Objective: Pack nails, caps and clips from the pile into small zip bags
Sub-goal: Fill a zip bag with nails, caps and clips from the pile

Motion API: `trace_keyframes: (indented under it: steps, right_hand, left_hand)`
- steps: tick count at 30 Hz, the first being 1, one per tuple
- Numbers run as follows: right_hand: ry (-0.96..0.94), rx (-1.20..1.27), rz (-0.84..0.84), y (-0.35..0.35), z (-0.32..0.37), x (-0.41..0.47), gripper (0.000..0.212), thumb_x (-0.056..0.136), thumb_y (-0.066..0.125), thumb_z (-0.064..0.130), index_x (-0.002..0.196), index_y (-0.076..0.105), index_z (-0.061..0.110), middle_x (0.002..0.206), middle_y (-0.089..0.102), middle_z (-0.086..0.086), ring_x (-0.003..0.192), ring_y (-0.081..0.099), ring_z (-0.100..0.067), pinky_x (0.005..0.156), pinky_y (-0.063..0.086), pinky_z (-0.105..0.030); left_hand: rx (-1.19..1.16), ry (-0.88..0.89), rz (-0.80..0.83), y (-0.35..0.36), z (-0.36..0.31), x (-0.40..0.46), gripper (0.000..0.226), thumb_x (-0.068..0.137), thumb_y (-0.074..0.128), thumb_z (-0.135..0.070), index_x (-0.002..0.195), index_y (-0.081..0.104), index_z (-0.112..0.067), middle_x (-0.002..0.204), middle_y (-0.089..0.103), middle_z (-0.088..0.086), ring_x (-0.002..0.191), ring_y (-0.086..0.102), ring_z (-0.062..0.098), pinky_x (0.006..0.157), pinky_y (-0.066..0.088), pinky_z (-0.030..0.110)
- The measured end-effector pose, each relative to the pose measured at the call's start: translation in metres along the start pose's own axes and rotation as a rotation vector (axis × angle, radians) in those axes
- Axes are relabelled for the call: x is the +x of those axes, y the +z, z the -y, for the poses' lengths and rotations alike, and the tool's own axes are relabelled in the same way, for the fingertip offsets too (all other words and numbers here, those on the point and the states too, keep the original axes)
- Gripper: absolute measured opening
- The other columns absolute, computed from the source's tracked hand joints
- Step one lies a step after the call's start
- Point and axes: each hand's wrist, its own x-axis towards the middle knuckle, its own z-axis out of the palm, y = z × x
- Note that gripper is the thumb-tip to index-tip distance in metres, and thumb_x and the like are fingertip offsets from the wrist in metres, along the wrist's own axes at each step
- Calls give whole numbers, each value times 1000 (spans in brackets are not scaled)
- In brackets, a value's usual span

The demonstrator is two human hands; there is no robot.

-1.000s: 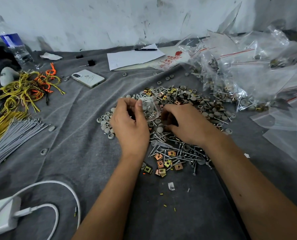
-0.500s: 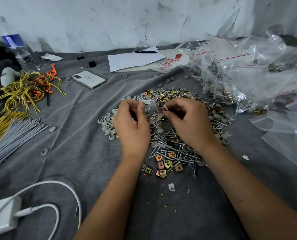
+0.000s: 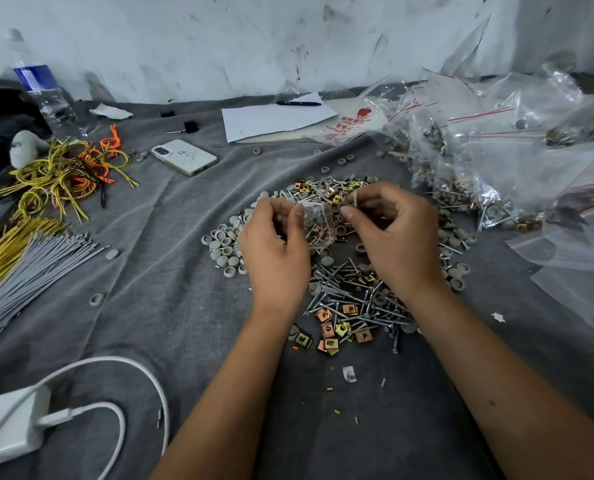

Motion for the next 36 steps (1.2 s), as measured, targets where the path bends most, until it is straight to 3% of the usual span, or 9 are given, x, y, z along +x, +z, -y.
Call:
trace_keyframes:
  steps: [5,12,18,22,26,28,30,33,36]
  right_hand:
    - [15,-345,44,-6,-11,5,42,85,80,13,124,65,17,110,67,2,94,63,-12,82,60,-38]
    - [-403,-291,244,-6,-4,7,34,82,73,-5,106,68,19,126,53,-2,114,50,-13,95,36,-7]
    - [-409,-370,378,-10,-11,8,36,83,74,-3,111,76,19,132,57,-2,128,46,-20,105,37,-27]
    - [-400,-298,355,-10,-8,10,16,88,78,19,104,79,16,125,63,-3,122,50,-22,102,42,-34]
    - [-352,-120,265,-10,-2,10,12,91,75,17,98,76,7,113,69,-5,112,59,-22,96,50,-42]
    - [-336,-27,206,-11,1,10,10,93,72,11,98,74,2,105,70,-8,103,64,-22,90,54,-41]
    - [-330,36,148,-12,3,11,10,95,69,8,98,72,-1,99,69,-11,95,65,-24,84,56,-38]
    - [-294,130,108,-13,4,12,10,100,64,10,101,69,1,96,67,-12,91,65,-25,79,56,-37]
    - [-274,183,77,-12,5,11,6,102,62,14,106,65,10,93,65,-4,88,64,-17,75,52,-28]
  left_hand:
    - [-103,-62,116,-3,3,3,15,102,63,-20,87,61,-22,73,60,-4,67,55,14,62,47,36]
    - [-213,-115,194,-4,4,4,18,102,63,-16,84,62,-20,69,58,-3,59,50,10,55,41,27]
    - [-372,-204,248,-10,9,9,14,101,61,-16,89,64,-8,62,55,-5,55,44,9,52,38,21]
    - [-362,-189,230,-11,11,12,14,97,64,-24,87,67,-14,74,63,6,67,55,23,65,49,45]
    - [-349,-130,187,-15,14,15,34,100,52,-52,98,69,-23,95,71,-8,92,66,9,84,53,27]
    - [-394,-203,303,-15,14,12,52,99,44,-68,112,71,-25,119,72,-4,116,66,16,102,54,43]
    - [-459,-267,451,-14,12,9,66,95,44,-78,125,68,-25,133,69,5,127,63,28,106,50,60]
    - [-426,-239,600,-10,6,5,66,95,48,-74,135,63,-24,134,69,6,127,64,30,108,47,60]
    - [-402,-210,613,-5,4,1,31,99,64,-39,122,67,-19,115,76,9,107,74,26,92,58,41]
